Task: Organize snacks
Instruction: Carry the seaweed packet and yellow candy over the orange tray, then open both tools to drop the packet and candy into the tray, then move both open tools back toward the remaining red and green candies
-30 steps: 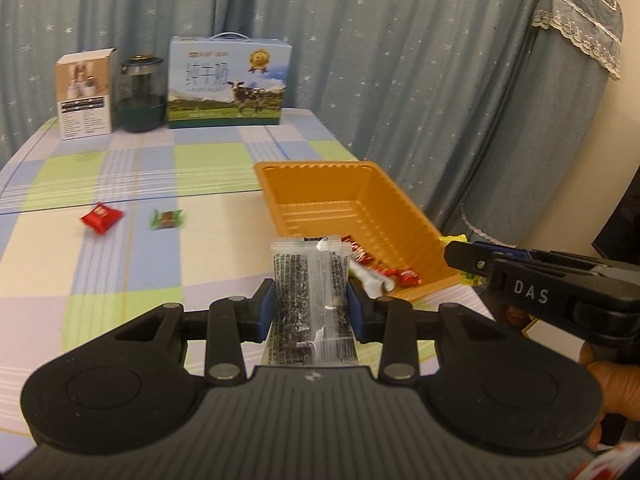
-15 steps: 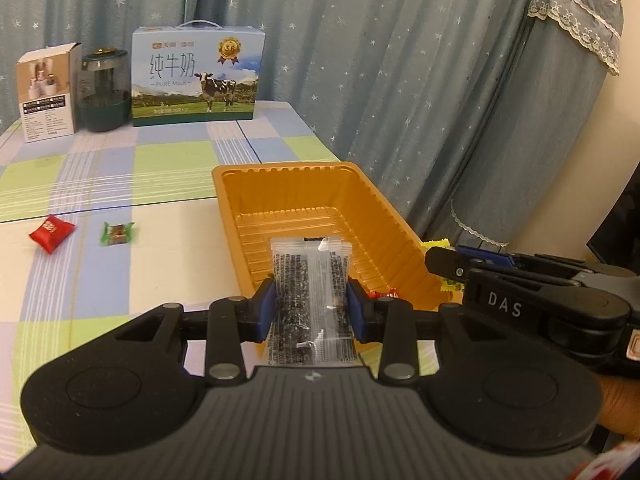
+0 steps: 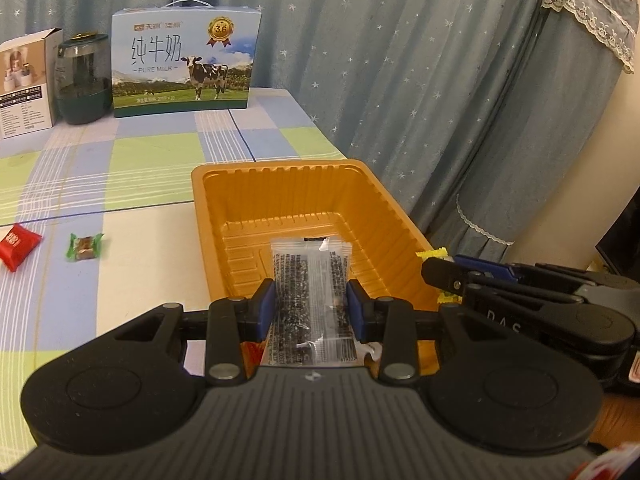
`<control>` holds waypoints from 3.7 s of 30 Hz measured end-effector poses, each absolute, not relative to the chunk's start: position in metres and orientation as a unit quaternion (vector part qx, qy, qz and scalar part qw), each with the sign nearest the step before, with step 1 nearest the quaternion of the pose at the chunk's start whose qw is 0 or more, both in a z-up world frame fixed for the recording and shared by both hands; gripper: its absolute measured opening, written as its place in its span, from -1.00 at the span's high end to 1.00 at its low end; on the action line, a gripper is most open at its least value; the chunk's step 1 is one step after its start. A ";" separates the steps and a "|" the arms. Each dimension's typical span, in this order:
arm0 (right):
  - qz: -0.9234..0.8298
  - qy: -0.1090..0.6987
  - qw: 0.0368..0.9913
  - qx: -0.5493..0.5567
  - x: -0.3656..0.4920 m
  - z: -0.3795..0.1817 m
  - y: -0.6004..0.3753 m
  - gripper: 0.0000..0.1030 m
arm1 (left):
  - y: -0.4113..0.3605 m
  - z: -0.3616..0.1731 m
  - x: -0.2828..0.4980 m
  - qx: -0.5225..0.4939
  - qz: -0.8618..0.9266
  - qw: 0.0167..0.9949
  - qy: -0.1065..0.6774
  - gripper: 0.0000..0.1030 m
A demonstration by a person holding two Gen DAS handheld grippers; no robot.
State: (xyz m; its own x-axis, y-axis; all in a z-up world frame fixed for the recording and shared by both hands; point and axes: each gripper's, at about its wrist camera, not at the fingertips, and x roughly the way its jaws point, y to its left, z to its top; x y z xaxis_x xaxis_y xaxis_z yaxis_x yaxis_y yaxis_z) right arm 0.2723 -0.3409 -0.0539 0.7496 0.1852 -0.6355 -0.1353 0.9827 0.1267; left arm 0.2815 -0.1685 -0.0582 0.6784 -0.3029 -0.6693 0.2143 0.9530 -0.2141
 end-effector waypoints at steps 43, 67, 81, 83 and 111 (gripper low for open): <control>0.104 0.337 0.930 0.100 0.295 -0.054 -0.336 -0.26 | -0.131 -0.051 0.286 -0.034 -0.079 0.931 0.356 -0.09; 0.150 0.304 0.931 0.132 0.188 0.012 -0.266 -0.26 | -0.046 -0.007 0.175 -0.045 -0.034 0.943 0.327 -0.51; 0.181 0.323 0.919 0.135 0.140 0.000 -0.216 -0.26 | 0.020 -0.001 0.109 -0.067 0.011 0.944 0.322 -0.63; 0.183 0.328 0.917 0.133 0.136 -0.003 -0.212 -0.26 | 0.028 -0.002 0.102 -0.066 0.019 0.945 0.320 -0.64; 0.216 0.337 0.914 0.070 0.164 -0.033 -0.160 -0.26 | 0.080 -0.029 0.126 -0.051 0.033 0.940 0.336 -0.67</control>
